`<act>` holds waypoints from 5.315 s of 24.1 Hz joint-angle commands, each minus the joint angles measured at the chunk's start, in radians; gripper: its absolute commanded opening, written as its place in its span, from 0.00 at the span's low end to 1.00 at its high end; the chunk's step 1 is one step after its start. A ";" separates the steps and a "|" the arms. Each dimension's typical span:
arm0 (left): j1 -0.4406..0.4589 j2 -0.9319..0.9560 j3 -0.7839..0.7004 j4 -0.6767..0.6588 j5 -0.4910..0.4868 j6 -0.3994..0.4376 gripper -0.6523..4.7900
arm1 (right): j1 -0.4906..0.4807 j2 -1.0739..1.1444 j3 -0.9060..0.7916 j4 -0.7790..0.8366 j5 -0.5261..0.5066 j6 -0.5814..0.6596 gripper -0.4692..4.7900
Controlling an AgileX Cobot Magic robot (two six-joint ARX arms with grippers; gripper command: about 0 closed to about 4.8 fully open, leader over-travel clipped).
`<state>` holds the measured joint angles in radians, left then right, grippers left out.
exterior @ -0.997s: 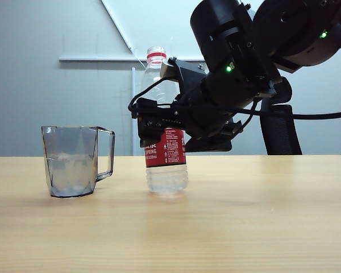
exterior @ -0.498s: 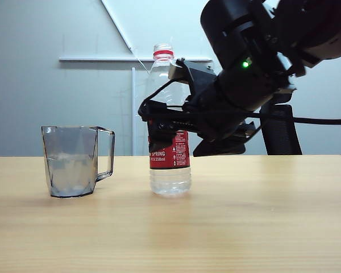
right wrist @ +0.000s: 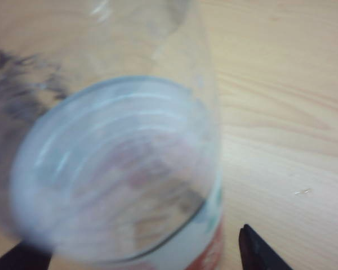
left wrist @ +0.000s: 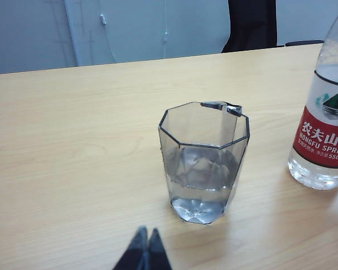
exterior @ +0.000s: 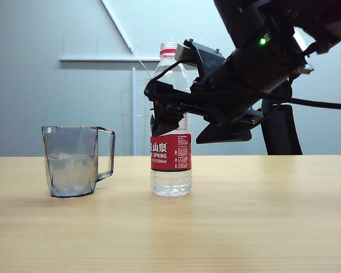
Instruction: Pick up the mineral water bottle on the table and pour water into the mug until it's half full.
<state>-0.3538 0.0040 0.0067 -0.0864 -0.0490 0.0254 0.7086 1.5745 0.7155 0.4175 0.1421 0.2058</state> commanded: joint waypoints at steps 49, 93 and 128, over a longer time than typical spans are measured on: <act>0.253 0.002 0.002 0.013 0.009 -0.003 0.12 | -0.013 -0.613 -0.009 -0.652 0.217 -0.004 0.08; 0.254 0.002 0.002 0.013 0.008 -0.003 0.12 | -0.672 -1.575 -0.715 -0.363 -0.159 -0.205 0.08; 0.254 0.002 0.002 0.013 0.008 -0.003 0.12 | -0.689 -1.575 -0.715 -0.372 -0.143 -0.233 0.08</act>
<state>-0.1013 0.0044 0.0067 -0.0864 -0.0433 0.0254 0.0189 0.0010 0.0051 0.0307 -0.0013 -0.0242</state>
